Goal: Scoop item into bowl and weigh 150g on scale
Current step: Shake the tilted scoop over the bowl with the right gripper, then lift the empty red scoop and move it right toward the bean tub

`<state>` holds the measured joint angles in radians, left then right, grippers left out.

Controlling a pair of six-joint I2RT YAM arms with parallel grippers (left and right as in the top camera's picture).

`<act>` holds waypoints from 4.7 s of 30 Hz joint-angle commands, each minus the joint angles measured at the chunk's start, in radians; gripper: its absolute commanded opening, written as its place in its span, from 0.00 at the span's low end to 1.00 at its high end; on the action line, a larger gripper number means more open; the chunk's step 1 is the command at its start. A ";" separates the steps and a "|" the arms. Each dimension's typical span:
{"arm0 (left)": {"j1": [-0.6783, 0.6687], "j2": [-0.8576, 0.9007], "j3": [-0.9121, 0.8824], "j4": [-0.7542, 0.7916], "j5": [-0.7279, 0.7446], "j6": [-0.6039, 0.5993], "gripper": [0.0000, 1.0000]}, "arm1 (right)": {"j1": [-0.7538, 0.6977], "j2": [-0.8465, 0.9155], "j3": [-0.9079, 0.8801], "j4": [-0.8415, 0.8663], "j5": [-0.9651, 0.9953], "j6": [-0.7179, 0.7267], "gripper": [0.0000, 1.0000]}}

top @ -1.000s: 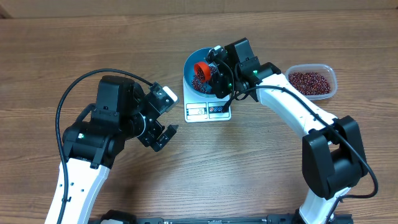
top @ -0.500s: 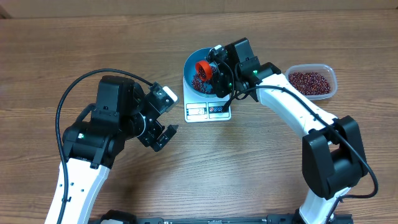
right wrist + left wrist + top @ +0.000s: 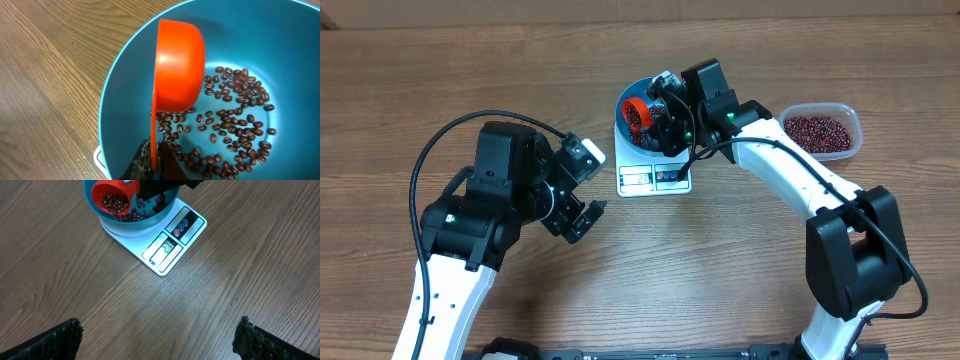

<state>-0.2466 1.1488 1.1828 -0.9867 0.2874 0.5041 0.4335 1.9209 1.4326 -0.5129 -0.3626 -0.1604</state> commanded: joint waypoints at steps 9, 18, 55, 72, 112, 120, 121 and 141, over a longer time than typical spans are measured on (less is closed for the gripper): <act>0.005 0.003 0.024 0.003 -0.003 -0.011 1.00 | 0.004 -0.010 0.027 0.042 -0.088 0.003 0.04; 0.005 0.003 0.024 0.003 -0.003 -0.010 1.00 | 0.004 -0.007 0.027 0.042 -0.093 0.006 0.04; 0.005 0.003 0.024 0.003 -0.003 -0.011 1.00 | 0.011 -0.097 0.029 -0.040 0.295 -0.143 0.04; 0.005 0.003 0.024 0.003 -0.003 -0.011 1.00 | 0.145 -0.137 0.029 -0.060 0.624 -0.207 0.04; 0.005 0.003 0.024 0.003 -0.003 -0.011 1.00 | -0.139 -0.633 0.029 -0.690 0.298 0.526 0.04; 0.005 0.003 0.024 0.003 -0.003 -0.011 0.99 | -0.214 -0.633 0.028 -0.729 0.299 0.528 0.04; 0.005 0.003 0.024 0.003 -0.003 -0.011 0.99 | -0.220 -0.633 0.028 -0.729 0.299 0.528 0.04; 0.005 0.003 0.024 0.003 -0.003 -0.011 1.00 | -0.246 -0.633 0.028 -0.696 0.239 0.580 0.04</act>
<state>-0.2466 1.1488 1.1828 -0.9867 0.2874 0.5041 0.1940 1.3003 1.4372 -1.2354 -0.1268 0.4091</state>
